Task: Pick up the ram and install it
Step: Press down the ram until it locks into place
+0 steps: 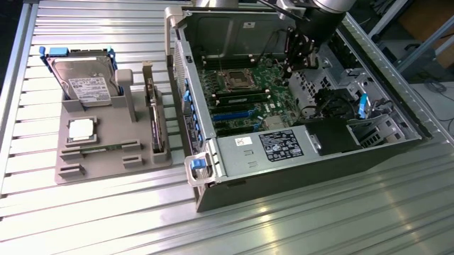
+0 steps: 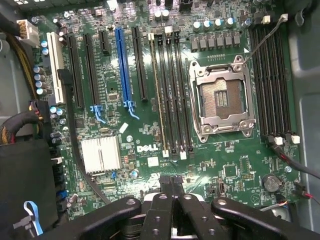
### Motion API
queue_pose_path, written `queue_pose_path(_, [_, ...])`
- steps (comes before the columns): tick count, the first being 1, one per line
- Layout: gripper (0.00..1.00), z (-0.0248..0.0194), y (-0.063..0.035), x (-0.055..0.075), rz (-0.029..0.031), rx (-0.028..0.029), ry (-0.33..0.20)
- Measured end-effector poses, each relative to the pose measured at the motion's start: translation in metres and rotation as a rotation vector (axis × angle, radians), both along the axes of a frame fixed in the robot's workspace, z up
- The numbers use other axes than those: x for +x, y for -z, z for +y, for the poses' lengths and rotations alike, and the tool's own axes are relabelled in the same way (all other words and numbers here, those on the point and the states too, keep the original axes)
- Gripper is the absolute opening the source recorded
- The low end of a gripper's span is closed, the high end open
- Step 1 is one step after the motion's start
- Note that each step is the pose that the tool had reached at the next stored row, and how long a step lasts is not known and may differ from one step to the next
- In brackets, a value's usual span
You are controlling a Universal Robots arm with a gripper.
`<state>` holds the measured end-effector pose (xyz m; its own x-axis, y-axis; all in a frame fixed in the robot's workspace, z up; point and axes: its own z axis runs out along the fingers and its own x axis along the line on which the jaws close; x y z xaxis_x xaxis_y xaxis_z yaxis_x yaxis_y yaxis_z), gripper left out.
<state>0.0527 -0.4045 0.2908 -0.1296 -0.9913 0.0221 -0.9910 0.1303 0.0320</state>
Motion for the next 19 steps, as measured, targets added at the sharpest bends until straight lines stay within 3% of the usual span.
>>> queue_pose_path(19, [0.11,0.0,0.0002,0.0,0.0,0.0,0.082])
